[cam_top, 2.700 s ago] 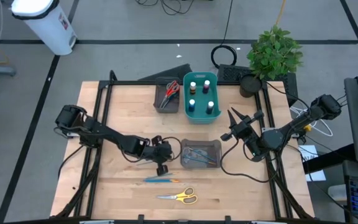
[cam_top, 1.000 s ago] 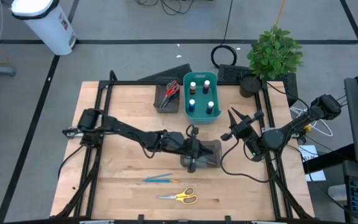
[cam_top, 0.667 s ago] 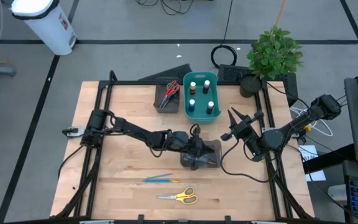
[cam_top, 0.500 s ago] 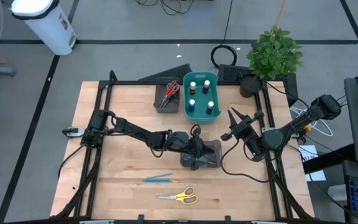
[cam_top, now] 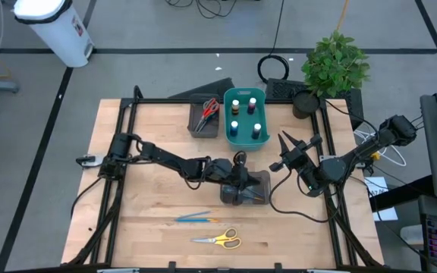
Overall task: Pick & Place Paint Supplies
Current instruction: Put the blue paint brush into the bottom black bin
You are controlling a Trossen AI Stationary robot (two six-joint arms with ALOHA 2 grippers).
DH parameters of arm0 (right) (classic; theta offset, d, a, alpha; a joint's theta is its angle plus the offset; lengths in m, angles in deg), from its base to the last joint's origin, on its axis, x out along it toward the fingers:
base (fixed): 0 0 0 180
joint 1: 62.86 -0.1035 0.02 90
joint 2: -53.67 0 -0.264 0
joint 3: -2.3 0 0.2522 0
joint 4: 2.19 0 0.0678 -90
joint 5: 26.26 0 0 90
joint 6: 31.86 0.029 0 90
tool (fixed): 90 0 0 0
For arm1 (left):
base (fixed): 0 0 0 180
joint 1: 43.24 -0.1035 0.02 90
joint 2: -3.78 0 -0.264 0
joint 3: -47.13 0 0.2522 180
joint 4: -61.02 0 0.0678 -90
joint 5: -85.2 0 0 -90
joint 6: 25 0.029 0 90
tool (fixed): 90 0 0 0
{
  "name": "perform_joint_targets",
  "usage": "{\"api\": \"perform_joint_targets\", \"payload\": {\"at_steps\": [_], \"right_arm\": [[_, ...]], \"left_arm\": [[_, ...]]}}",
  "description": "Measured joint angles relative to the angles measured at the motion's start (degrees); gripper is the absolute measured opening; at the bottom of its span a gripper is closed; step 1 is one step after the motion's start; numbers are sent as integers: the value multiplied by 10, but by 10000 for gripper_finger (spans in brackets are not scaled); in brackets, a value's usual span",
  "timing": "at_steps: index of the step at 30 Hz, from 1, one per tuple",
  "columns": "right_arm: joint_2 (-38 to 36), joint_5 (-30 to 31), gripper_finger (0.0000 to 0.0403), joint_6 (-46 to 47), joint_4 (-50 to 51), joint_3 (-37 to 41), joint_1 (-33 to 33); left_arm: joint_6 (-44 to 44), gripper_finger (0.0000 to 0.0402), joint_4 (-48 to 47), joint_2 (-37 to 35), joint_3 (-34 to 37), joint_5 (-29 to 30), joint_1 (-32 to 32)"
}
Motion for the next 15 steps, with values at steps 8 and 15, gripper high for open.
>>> {"api": "perform_joint_targets", "payload": {"at_steps": [8, 15], "right_arm": [[0, 0, 59, 0, 0, 0, 0], [0, 0, 59, 0, 0, 0, 0]], "left_arm": [[1, 5, -4, 0, 0, 0, -8], [14, 4, -3, 0, 0, 0, -8]]}}
